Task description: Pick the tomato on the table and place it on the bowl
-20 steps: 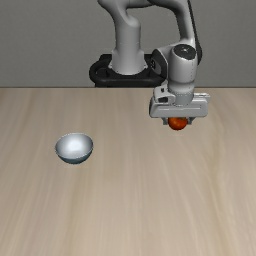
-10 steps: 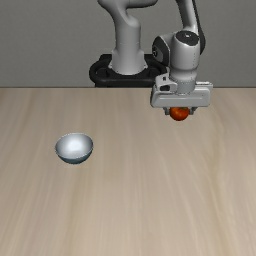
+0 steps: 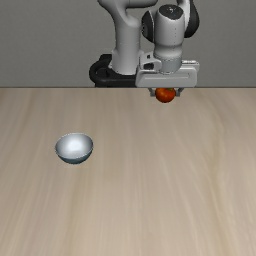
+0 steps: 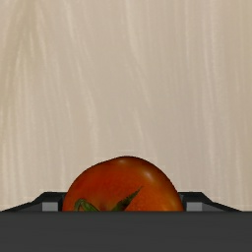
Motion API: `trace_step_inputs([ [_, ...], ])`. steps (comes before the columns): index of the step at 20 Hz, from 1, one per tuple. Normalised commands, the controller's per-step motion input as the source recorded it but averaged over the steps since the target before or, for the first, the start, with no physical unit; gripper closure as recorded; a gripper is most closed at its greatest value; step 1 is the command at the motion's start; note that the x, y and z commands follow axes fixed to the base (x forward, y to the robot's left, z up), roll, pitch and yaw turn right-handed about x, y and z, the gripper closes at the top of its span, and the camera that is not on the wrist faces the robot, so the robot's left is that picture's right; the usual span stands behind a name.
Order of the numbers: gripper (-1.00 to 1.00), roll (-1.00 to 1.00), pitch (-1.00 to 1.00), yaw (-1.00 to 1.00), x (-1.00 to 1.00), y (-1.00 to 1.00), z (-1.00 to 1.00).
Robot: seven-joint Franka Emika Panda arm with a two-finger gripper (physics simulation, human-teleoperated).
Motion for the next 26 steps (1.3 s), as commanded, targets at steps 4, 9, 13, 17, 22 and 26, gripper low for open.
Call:
trace_step_inputs([
  [4,1.0,0.0,0.0,0.0,0.0,-1.0,0.0],
  [9,1.0,0.0,0.0,0.0,0.0,-1.0,0.0],
  [13,1.0,0.0,0.0,0.0,0.0,-1.0,0.0],
  [17,1.0,0.0,0.0,0.0,0.0,-1.0,0.0],
  [22,1.0,0.0,0.0,0.0,0.0,-1.0,0.0],
  [26,1.0,0.0,0.0,0.0,1.0,0.0,0.0],
])
